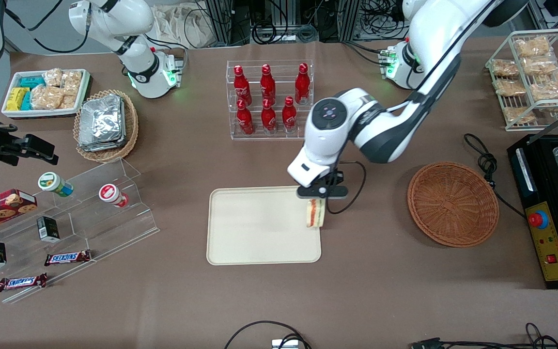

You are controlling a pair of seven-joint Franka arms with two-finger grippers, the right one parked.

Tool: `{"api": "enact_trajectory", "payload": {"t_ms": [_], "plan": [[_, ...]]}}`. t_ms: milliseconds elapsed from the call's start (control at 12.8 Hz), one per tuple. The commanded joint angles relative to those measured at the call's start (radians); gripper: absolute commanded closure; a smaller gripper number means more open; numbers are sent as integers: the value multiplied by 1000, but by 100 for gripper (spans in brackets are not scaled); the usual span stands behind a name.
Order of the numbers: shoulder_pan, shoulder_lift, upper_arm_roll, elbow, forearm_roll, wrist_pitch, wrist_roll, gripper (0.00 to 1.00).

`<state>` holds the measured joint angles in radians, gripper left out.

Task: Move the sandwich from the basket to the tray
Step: 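Lower the sandwich onto the tray and open the left gripper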

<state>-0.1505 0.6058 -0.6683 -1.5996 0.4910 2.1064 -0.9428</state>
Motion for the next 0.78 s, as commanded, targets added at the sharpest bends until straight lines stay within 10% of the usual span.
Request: {"api": "enact_trajectory", "payload": {"t_ms": [0,703], "plan": [[-44,129,7,107,66,-32,-33,78],[-60,261,9,141,112,-12,-34,74]]}}
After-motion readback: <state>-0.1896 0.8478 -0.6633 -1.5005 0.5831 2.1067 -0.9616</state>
